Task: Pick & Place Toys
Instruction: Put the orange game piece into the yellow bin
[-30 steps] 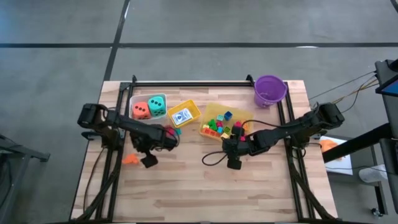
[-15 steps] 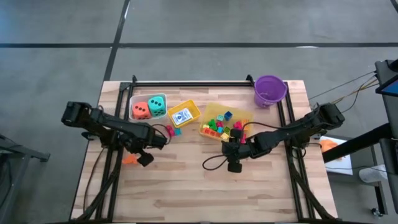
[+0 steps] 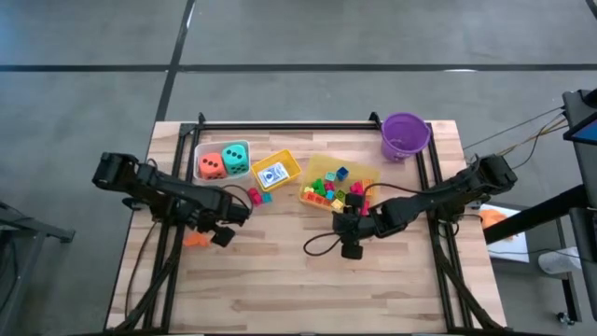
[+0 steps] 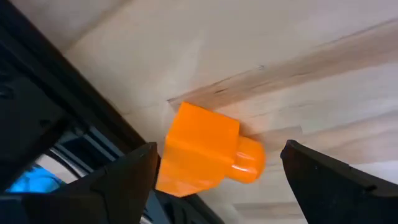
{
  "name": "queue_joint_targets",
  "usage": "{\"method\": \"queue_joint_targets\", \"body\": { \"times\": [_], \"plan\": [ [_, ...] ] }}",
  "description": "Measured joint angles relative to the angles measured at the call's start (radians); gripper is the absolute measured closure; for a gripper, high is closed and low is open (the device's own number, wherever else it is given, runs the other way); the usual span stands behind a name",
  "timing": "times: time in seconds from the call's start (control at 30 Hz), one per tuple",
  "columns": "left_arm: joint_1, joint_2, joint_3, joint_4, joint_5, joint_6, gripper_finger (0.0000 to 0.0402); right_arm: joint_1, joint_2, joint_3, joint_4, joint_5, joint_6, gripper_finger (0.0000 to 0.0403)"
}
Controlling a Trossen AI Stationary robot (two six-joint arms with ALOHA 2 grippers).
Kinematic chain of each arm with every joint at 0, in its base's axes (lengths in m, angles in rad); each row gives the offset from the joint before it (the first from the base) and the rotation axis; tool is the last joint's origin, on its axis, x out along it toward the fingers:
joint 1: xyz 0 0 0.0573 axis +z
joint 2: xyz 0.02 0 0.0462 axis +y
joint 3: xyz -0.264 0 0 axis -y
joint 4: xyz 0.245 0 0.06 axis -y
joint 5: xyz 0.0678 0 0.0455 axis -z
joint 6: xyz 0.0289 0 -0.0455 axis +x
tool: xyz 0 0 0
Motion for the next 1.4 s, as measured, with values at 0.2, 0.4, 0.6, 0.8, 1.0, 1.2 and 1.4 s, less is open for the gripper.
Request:
{"method": "queue_joint_targets", "body": {
  "times": [0.2,0.4,0.6,0.8,1.0,1.2,1.4],
  "plan": [
    [0.000,0.000,-0.082,0.095,0.096,-0.097,0.0062,0.014,0.000,-0.001,-0.002,-0.001,-0.005,0.0218],
    [-0.012,0.000,-0.095,0.167,0.168,-0.115,0.0062,0.016,0.000,-0.001,-0.002,-0.001,-0.016,0.0218],
    [-0.063,0.000,-0.061,0.182,0.206,-0.071,0.0062,0.016,0.000,-0.001,-0.002,-0.004,-0.016,0.0218],
    [-0.116,0.000,-0.076,0.202,0.194,-0.076,0.0062,0.016,0.000,-0.001,-0.001,-0.004,-0.016,0.0218],
    [-0.146,0.000,-0.086,0.247,0.154,-0.056,0.0063,0.016,0.000,-0.001,-0.001,-0.005,-0.016,0.0218],
    [-0.158,0.000,-0.086,0.259,0.130,0.024,0.0115,0.016,0.000,-0.001,0.001,-0.005,-0.015,0.0218],
    [-0.158,-0.001,-0.084,0.254,0.127,0.044,0.0152,0.016,0.000,-0.001,0.002,-0.005,-0.015,0.0218]
  ]
}}
